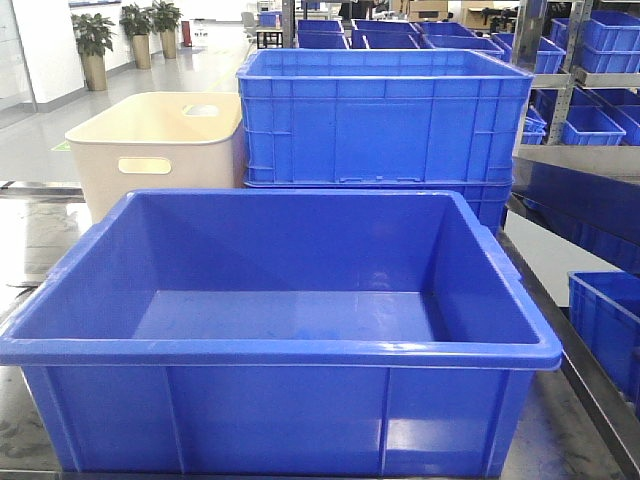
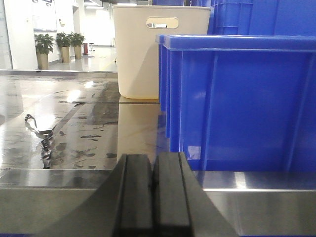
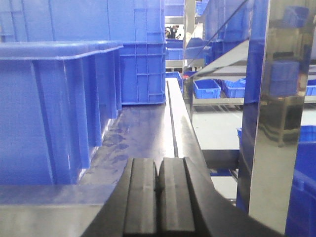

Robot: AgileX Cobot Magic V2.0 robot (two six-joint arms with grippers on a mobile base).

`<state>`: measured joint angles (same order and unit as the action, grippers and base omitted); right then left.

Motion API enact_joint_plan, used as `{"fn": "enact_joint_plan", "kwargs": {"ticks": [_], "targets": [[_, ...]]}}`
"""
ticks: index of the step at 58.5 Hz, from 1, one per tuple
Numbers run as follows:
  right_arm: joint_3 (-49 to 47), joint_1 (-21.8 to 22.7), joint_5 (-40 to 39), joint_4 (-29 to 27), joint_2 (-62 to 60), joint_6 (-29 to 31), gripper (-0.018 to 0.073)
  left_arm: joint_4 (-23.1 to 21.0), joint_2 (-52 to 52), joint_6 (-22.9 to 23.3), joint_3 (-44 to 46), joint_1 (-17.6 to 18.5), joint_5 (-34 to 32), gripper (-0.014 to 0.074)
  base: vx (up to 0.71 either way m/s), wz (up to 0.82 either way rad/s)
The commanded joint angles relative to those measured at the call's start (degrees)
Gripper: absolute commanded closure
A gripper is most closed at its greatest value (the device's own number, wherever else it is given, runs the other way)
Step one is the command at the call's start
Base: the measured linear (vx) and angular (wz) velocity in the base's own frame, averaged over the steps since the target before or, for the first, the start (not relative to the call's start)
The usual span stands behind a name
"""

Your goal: Pick red and yellow blocks into blue bin

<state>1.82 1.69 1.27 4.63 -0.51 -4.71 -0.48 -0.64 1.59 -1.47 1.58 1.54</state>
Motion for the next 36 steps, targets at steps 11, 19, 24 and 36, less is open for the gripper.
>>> {"fn": "enact_joint_plan", "kwargs": {"ticks": [11, 19, 24, 36], "targets": [[0.3, 0.4, -4.4, 0.5, -0.6, 0.5, 0.057, -0.3, -1.0, 0.5, 1.0, 0.0, -4.9, 0.0594, 0.0, 0.0], [0.3, 0.4, -4.4, 0.5, -0.6, 0.5, 0.057, -0.3, -1.0, 0.5, 1.0, 0.0, -4.9, 0.0594, 0.0, 0.0], [0.3, 0.4, -4.4, 0.5, -0.6, 0.5, 0.057, -0.3, -1.0, 0.5, 1.0, 0.0, -4.9, 0.0594, 0.0, 0.0], [0.3, 0.4, -4.4, 0.5, -0.6, 0.5, 0.057, -0.3, -1.0, 0.5, 1.0, 0.0, -4.9, 0.0594, 0.0, 0.0]]}}
